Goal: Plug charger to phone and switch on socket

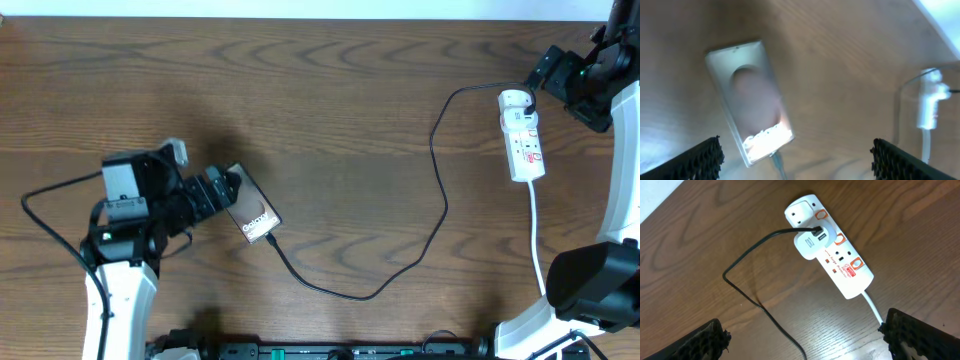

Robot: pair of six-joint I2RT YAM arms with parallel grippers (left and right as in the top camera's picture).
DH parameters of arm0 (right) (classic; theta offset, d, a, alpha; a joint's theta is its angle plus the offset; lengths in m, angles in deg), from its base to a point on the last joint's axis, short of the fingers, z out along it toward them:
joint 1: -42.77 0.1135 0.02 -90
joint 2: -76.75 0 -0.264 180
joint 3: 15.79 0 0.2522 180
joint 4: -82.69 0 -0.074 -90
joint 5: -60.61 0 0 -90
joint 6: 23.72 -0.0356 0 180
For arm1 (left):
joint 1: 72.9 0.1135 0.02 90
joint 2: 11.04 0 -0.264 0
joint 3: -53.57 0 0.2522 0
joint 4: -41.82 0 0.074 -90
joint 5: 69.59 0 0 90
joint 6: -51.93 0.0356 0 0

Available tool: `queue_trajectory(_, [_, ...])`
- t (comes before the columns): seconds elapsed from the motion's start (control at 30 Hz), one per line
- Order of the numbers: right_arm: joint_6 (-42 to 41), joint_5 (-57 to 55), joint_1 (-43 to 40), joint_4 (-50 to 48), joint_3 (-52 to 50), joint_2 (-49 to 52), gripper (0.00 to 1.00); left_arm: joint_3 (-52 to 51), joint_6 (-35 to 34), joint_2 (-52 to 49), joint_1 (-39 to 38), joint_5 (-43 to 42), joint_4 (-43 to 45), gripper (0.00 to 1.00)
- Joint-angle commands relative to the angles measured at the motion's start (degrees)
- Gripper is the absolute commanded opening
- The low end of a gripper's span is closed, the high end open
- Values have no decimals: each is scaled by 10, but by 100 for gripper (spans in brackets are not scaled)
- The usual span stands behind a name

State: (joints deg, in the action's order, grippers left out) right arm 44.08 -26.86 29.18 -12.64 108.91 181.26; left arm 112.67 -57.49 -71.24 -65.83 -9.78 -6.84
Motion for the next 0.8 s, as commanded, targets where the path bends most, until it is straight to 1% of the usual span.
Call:
queue_trajectory(0.0, [-9,-9,1,0,0,1,99,-13,5,47,-58,143,-18,93])
queue_trajectory(0.03, [-9,-9,1,0,0,1,99,-25,6,67,-89,190,-10,93])
queue_trajectory(0.13, [-9,-9,2,1,0,1,99,-61,6,114,-144,274,45,93])
queue_trajectory(0.17, [-9,-9,2,1,0,1,99,-81,6,138,-162,303,83,93])
queue_trajectory(0.2, [-9,-9,2,0,0,1,99,-112,6,172,-180,333,141,93])
queue_trajectory(0.23, [-9,-9,2,0,0,1,99,-139,12,200,-188,347,190,93])
queue_trajectory(0.27, [-9,-9,2,0,0,1,99,-167,26,228,-190,350,239,93])
queue_trajectory(0.3, [-9,-9,2,1,0,1,99,-210,47,268,-190,350,311,93])
queue_trajectory(0.4, [-9,-9,2,1,0,1,99,-296,97,344,-190,350,441,93])
queue_trajectory(0.5, [-9,-9,2,0,0,1,99,-372,124,418,-186,350,528,93])
queue_trajectory(0.57, [-9,-9,2,0,0,1,99,-418,123,476,-172,346,557,93])
queue_trajectory(0.63, [-9,-9,2,0,0,1,99,-453,123,528,-157,338,557,93])
queue_trajectory(0.67, [-9,-9,2,1,0,1,99,-451,123,551,-149,334,517,93])
queue_trajectory(0.77, [-9,-9,2,0,0,1,99,-451,123,603,-126,323,445,93])
